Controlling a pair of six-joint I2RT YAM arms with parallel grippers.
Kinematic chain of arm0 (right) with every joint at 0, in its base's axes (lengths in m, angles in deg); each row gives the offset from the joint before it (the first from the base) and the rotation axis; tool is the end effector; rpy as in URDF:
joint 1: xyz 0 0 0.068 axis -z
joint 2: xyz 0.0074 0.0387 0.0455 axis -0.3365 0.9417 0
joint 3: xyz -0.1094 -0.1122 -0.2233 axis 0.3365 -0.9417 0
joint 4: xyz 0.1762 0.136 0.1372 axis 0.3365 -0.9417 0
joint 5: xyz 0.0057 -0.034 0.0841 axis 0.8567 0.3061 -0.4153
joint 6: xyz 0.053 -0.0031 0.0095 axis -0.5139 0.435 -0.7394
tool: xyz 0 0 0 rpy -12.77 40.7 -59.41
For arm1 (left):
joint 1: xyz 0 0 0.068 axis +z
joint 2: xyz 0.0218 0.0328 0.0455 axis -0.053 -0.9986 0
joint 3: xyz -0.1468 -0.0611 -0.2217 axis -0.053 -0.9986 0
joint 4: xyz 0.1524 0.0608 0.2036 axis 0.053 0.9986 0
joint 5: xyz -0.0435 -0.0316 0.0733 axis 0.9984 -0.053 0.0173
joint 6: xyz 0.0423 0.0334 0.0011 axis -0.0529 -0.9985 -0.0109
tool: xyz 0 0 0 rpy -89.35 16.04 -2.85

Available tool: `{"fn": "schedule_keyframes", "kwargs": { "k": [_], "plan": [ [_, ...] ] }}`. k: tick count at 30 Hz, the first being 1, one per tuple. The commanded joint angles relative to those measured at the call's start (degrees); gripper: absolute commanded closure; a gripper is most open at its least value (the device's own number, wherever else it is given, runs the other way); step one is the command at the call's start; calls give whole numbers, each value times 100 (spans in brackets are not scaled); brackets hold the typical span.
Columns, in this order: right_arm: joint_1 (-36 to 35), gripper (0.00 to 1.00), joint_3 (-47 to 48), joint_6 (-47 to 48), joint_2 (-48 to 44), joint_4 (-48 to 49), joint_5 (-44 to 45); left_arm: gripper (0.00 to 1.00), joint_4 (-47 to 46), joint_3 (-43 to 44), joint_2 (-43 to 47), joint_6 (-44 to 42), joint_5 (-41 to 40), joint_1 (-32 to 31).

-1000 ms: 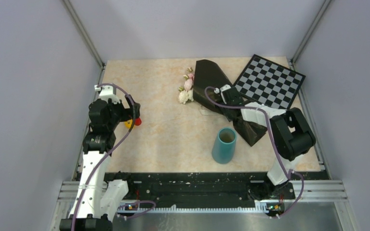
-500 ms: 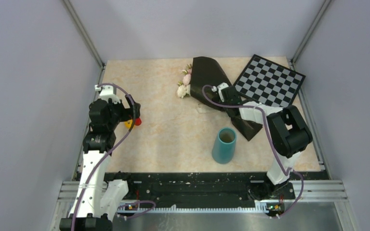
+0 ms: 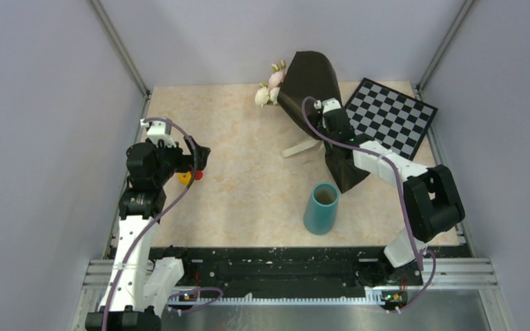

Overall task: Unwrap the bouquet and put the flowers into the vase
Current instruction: Pick up the fake flower at the center of the board.

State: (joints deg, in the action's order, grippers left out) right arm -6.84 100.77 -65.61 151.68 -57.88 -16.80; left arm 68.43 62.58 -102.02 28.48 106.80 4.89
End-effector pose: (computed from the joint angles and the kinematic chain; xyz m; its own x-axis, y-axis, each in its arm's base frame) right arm 0.3240 0.1486 0.2251 -0.6114 -0.3181 -0.7246 -0.2199 0.9479 -0.2305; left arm 0.1810 -0.0048 0.3311 -0.3352 -0.2003 -0.9206 0.1929 0.9419 -0.2751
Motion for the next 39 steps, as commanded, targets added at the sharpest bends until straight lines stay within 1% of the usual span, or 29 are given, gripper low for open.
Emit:
{"fn": "schedule_keyframes", "kwargs": {
  "k": [1, 6, 11, 14, 17, 19, 24, 27, 30, 34, 39],
  "plan": [
    [-48, 100, 783, -471, -607, 426, 99, 1, -662, 53, -31, 480, 816, 14],
    [-31, 100, 1671, -357, -639, 289, 52, 1, -803, 403, -3, 829, 1077, 7],
    [-31, 100, 2309, -600, -734, 306, -391, 1, -837, 853, 13, 978, 1387, -21],
    [-35, 100, 2541, -875, -851, 347, -940, 1, -1105, 1076, -22, 1283, 1860, -71],
    [-51, 100, 2671, -1151, -989, 432, -1636, 1, -1637, 1159, -60, 1684, 2222, -157],
    [-61, 100, 2704, -1375, -1094, 514, -2159, 1, -2037, 1174, -69, 1997, 2292, -428],
    [-259, 100, 2848, -1816, -1219, 608, -3125, 1, -2673, 1165, -156, 2323, 2028, -1054],
    [-521, 100, 3108, -1948, -1149, 567, -3484, 1, -2846, 1227, -302, 2263, 1782, -1565],
    [-840, 100, 3290, -2048, -1055, 619, -3720, 1, -3127, 1267, -472, 2256, 1725, -1948],
    [-1275, 100, 3582, -2207, -777, 705, -4133, 1, -3077, 1454, -619, 2224, 1826, -2091],
    [-1818, 100, 3872, -2332, -362, 737, -4479, 1, -2749, 1312, -298, 1965, 1233, -2091]
  ]
}}
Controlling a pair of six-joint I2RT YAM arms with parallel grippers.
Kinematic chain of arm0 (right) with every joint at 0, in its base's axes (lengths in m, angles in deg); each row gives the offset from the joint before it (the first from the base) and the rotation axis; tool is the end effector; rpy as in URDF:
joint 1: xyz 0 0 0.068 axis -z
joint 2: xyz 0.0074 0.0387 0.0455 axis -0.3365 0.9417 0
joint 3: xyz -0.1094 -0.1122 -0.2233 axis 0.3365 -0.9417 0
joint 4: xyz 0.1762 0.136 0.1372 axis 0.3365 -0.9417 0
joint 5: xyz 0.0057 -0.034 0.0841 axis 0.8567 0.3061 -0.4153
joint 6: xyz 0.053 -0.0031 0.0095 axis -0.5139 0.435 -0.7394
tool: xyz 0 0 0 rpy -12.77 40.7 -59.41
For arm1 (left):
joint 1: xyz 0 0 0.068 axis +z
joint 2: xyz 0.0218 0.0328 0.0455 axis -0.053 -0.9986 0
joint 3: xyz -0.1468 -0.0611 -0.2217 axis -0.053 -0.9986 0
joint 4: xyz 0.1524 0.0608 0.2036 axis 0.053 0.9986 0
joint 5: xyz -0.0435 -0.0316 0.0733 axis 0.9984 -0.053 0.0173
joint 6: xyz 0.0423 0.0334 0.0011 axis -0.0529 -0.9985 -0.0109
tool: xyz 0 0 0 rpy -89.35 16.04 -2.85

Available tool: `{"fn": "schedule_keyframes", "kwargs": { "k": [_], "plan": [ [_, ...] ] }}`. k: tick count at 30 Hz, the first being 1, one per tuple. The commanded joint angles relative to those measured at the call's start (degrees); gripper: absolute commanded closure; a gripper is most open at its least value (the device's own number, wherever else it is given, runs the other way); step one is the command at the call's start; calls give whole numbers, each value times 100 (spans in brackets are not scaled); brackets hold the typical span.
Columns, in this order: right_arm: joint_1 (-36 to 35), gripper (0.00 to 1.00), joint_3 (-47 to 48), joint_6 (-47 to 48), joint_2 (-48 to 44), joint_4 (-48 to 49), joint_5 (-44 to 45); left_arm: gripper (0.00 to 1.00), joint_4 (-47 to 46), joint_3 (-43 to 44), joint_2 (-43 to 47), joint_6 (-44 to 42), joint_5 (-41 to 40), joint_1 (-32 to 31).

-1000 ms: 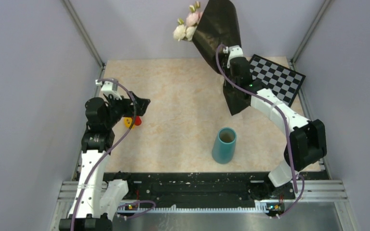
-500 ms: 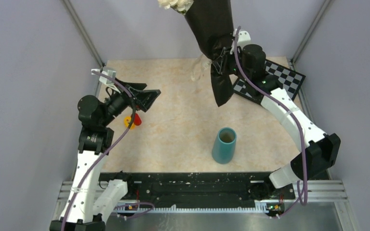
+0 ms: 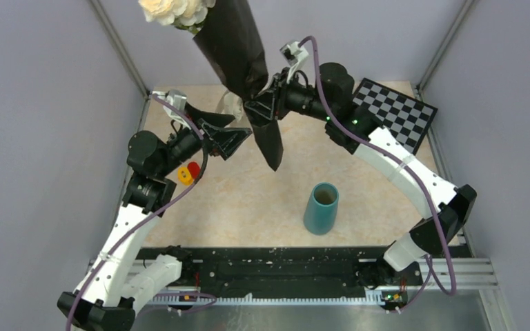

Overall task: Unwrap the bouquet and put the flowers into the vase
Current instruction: Pick up the fake flower at the center of the board.

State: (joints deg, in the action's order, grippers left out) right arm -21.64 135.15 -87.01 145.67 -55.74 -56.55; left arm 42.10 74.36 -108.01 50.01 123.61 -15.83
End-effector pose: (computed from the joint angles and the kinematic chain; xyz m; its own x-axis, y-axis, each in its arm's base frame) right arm 0.2551 0.2410 0.4720 -0.3223 0.1560 -0.9337 -0.8240 0.4392 0.3578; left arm 0.1735 -0.0804 0.4325 -0.2164 -0.4016 -0.8899 0.7905 0.4628 -0.4011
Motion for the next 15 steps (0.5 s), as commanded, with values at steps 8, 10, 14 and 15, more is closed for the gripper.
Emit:
{"fn": "schedule_keyframes", "kwargs": {
  "k": [8, 10, 14, 15],
  "plan": [
    [-494, 100, 174, -534, 364, 910, -1454, 1, 67, -140, 575, -265, -244, -14],
    [-505, 100, 64, -451, 276, 879, -1550, 1, 0, -131, 503, -231, 38, -18],
    [-505, 100, -158, -345, 80, 832, -1785, 1, -515, -244, 370, 72, 536, -20],
    [-499, 100, -224, -386, 28, 890, -1787, 1, -566, -265, 351, 93, 581, -20]
  ]
}}
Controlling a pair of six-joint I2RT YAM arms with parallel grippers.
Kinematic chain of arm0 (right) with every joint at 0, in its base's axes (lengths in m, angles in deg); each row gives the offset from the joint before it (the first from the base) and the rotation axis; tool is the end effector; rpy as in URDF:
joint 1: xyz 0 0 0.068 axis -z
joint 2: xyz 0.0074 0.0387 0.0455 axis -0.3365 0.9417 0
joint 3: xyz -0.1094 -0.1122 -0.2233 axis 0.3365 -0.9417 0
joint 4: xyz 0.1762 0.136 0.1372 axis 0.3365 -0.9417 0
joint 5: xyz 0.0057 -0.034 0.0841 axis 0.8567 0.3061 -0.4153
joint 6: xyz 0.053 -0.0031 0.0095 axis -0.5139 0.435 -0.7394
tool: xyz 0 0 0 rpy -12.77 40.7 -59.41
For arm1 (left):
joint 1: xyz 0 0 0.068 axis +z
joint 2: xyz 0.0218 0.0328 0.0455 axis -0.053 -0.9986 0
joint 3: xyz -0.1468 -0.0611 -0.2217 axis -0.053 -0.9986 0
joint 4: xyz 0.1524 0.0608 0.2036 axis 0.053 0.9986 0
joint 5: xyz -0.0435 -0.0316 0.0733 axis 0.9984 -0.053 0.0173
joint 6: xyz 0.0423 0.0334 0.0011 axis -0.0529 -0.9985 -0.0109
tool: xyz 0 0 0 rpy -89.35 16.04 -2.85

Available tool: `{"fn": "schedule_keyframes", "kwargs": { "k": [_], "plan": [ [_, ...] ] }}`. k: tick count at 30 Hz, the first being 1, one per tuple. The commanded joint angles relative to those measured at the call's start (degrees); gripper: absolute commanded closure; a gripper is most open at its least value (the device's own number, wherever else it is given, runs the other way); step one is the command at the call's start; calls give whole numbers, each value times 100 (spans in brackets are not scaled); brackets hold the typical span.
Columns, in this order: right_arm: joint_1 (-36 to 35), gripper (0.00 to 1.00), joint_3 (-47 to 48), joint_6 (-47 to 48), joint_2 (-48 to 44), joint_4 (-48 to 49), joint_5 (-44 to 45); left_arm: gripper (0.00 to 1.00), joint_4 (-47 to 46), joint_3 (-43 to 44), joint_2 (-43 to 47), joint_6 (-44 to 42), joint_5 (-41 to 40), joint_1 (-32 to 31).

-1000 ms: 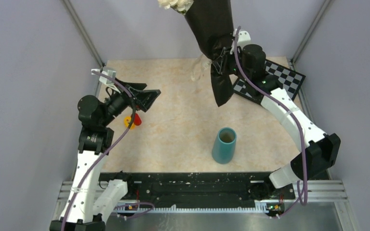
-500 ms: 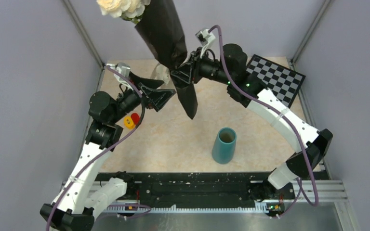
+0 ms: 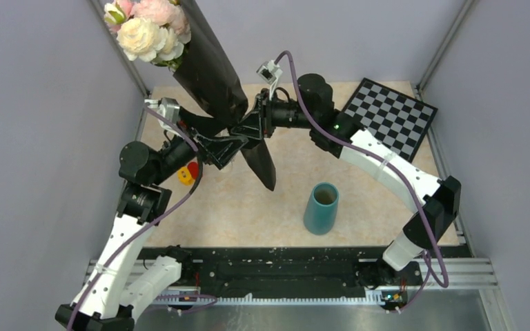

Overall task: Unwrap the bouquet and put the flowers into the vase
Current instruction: Pick up the fake flower at the center of the board, then place the fake flower at the center of the board.

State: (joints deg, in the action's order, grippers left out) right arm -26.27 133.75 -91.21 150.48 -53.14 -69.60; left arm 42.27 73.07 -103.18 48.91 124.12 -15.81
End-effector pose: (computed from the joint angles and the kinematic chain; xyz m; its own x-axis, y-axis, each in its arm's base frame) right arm 0.2486 0.2853 0.4396 -0.4623 0.0241 -0.8864 -0.8696 0.1833 0.4585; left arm 0.1503 -0.0727 0.4380 -0.1537 -0.4061 -0.9008 0.8190 0.4578 -0.3461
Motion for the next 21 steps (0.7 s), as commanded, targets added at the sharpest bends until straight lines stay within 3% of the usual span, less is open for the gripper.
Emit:
{"fn": "schedule_keyframes", "kwargs": {
  "k": [1, 8, 21],
  "plan": [
    [-39, 100, -160, -21, -500, 644, -510, 1, -587, -149, -130, 193, 525, -22],
    [-35, 100, -465, -5, -836, 867, -645, 1, 531, -149, 314, -188, -850, -6],
    [-35, 100, -772, 19, -1262, 1002, -453, 1, 841, -137, 545, 232, -605, 41]
  ]
}}
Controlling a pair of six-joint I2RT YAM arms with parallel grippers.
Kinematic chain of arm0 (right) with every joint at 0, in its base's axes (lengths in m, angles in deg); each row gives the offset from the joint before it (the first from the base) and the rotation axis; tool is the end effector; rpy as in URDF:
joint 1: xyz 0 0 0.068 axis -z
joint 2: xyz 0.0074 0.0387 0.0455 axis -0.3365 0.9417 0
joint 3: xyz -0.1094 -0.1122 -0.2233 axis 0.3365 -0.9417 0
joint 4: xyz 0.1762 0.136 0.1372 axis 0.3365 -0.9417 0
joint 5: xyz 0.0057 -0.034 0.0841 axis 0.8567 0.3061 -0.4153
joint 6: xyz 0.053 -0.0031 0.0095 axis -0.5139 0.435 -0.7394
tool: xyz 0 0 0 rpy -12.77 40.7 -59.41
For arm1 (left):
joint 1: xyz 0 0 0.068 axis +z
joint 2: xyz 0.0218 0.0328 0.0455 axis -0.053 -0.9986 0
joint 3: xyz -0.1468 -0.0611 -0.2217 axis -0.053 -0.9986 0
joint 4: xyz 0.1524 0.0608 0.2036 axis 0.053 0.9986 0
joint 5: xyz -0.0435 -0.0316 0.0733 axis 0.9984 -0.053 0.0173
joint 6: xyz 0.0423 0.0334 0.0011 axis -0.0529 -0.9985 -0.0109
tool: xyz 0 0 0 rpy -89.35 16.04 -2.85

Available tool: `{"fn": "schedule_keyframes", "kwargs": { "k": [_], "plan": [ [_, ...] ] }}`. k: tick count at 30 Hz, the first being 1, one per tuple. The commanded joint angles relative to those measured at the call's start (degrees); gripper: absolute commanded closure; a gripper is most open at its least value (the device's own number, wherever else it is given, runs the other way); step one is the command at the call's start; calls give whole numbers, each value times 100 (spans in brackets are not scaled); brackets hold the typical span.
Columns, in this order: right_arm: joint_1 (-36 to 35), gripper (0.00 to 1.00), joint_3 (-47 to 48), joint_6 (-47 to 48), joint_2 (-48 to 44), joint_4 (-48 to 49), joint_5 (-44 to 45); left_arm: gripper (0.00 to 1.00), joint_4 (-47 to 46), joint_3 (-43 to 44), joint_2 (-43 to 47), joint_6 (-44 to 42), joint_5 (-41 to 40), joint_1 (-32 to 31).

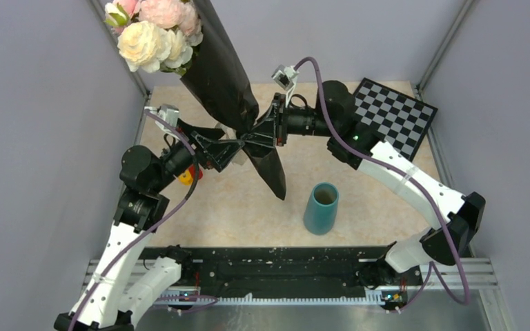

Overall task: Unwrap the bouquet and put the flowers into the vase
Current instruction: Place the fake flower at the center of the board.

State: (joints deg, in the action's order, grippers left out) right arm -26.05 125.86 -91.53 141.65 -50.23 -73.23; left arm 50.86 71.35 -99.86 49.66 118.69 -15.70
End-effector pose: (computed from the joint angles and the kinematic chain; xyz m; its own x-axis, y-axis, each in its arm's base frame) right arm 0.2185 0.2550 0.4493 -0.4291 0.0433 -0.9022 -0.8957 0.1083 0.4312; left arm 0.1432 -0.0669 0.4217 -0.2352 -0.4166 -0.8781 0.7212 0.5308 -0.4451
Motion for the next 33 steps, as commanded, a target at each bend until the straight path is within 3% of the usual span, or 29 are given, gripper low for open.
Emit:
{"fn": "schedule_keyframes", "kwargs": {
  "k": [1, 9, 28, 33],
  "plan": [
    [-59, 100, 13, 58, -383, 713, -118, 1, -43, -8, 239, 235, -46, 41],
    [-57, 100, -124, 134, -427, 764, -357, 1, -1663, -466, 82, 1335, 648, 37],
    [-54, 100, -373, -23, -575, 1211, -1170, 1, -2525, -769, -206, 2001, 595, 37],
    [-62, 100, -387, -29, -574, 1201, -1277, 16, -2846, -813, -314, 2149, 735, 42]
  ]
}}
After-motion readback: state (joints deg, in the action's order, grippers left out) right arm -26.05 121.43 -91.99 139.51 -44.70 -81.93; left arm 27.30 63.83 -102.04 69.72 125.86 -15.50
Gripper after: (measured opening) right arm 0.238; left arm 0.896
